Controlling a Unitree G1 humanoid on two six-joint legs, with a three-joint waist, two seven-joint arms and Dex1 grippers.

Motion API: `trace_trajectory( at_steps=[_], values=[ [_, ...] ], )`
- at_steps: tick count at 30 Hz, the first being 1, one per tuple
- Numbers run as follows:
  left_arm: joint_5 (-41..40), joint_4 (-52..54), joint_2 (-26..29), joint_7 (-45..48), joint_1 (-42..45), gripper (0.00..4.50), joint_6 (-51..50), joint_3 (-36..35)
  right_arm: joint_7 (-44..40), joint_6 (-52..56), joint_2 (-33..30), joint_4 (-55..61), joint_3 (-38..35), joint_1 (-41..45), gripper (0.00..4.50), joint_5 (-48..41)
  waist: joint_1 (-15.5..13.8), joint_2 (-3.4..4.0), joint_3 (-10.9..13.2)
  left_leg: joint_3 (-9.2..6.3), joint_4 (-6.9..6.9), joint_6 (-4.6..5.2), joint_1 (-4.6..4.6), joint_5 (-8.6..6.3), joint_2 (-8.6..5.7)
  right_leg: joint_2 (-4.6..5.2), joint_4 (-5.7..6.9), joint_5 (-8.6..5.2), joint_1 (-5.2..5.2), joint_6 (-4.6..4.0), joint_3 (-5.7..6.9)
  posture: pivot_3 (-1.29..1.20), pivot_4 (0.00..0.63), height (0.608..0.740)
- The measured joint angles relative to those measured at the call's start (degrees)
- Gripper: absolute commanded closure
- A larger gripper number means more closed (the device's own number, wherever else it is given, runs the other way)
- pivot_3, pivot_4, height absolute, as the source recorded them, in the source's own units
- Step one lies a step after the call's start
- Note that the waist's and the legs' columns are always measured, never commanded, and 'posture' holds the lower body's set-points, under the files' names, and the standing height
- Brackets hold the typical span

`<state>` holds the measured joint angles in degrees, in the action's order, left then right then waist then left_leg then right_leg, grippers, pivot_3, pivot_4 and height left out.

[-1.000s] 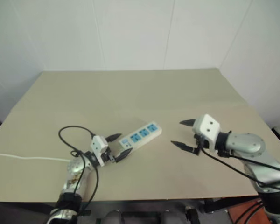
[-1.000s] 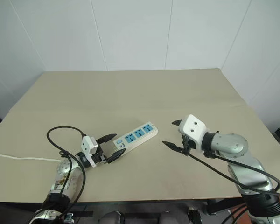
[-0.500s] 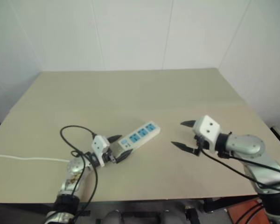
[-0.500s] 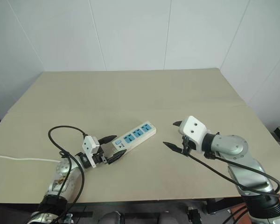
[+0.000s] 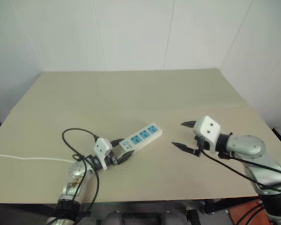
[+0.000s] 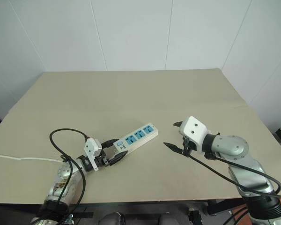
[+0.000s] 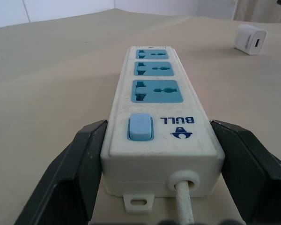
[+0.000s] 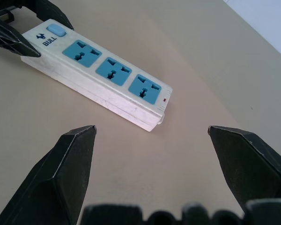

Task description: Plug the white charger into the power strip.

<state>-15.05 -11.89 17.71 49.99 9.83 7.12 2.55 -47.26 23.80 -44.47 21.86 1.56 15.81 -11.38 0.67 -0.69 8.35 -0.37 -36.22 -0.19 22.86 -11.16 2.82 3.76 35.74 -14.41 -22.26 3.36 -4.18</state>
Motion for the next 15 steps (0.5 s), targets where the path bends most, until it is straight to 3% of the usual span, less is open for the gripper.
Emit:
trace_trajectory(
  at_steps=[10,12,15],
  values=[
    [2.5,-0.3,0.2,-2.6,0.0,0.84,1.4,1.0,0.0,0.0,0.2,-0.4,0.0,0.0,0.0,0.0,0.0,-0.01,0.0,0.0,0.0,0.0,-0.05,0.0,-0.01,0.01,-0.03,-0.02,0.04,0.0,0.0,0.0,0.15,0.74],
    [2.8,-0.7,0.4,-2.6,0.3,1.16,1.9,1.1,0.0,0.0,0.2,-0.5,0.0,0.0,0.0,0.1,-0.1,-0.02,-0.1,0.0,0.0,0.0,-0.06,0.0,0.0,0.01,-0.02,-0.03,0.04,-0.02,0.01,0.0,0.15,0.74],
    [2.3,-1.3,0.5,-1.5,1.0,1.25,1.8,1.1,0.0,0.0,0.2,-0.5,0.0,0.0,0.0,0.1,-0.2,-0.02,-0.1,0.0,0.0,0.0,-0.05,0.0,0.0,0.0,-0.02,-0.03,0.03,-0.01,0.01,0.0,0.15,0.74]
  ],
)
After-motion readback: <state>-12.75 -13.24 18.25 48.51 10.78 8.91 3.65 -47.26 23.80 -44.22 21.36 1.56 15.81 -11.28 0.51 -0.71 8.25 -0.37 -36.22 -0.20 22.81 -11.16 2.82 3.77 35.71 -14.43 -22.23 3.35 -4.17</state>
